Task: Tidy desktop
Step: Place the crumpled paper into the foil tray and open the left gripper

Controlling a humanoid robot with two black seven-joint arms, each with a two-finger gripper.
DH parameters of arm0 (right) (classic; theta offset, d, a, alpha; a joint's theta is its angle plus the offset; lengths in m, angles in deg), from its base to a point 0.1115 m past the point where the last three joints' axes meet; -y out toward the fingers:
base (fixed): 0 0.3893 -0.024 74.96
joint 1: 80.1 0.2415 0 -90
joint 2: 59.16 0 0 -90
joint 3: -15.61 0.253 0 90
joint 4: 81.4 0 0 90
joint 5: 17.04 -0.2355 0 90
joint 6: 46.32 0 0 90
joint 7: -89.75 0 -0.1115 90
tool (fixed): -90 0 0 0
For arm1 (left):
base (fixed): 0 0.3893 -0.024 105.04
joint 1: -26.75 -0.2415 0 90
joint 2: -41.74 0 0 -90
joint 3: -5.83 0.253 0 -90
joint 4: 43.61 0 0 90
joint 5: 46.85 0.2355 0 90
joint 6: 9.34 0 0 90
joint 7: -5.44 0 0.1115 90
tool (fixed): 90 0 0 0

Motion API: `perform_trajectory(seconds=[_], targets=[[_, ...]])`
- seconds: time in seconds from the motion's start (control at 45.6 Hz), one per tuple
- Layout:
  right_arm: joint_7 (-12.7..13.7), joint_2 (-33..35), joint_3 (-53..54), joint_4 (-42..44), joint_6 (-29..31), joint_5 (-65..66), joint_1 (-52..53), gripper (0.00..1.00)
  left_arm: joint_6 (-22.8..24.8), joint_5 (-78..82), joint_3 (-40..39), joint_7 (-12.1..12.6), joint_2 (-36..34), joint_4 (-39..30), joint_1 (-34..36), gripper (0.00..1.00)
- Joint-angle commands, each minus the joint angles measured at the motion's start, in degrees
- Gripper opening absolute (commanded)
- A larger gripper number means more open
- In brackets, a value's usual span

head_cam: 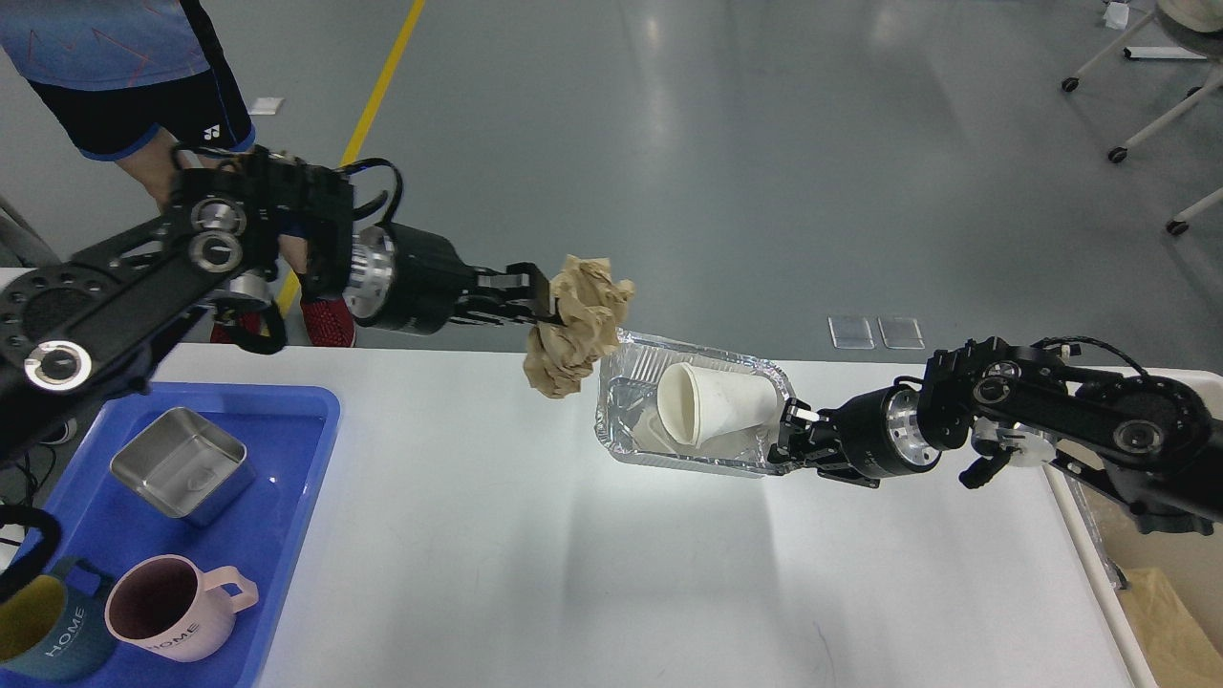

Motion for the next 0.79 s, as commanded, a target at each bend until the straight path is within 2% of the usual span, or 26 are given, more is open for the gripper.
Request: perform_trajectory(seconds=[0.0, 0.263, 0.417, 0.548, 0.767], targets=[[0.0, 0.1, 0.0, 0.0, 0.0, 0.0, -0.4, 0.0, -0.9, 3.4, 0.1, -0.5, 8.2, 6.8, 0.1, 0.02], [0.0, 0.1, 0.0, 0.0, 0.0, 0.0, -0.4, 0.0, -3.0, 6.2, 0.2, -0.5, 17.2, 12.4, -0.5, 0.02], [0.0, 0.3, 0.1, 0.0, 0.0, 0.0, -0.4, 0.0, -3.6, 6.7, 0.8, 0.2, 19.1, 12.4, -1.8, 0.12], [0.0, 0.3, 0.1, 0.0, 0.0, 0.0, -0.5, 0.0, -4.1, 6.6, 1.0, 0.3, 18.5, 12.4, -2.6, 0.31], [0.0, 0.0, 0.1, 0.0, 0.0, 1.1, -0.5, 0.0, -6.6, 6.5, 0.8, 0.4, 18.1, 12.4, -2.6, 0.79]])
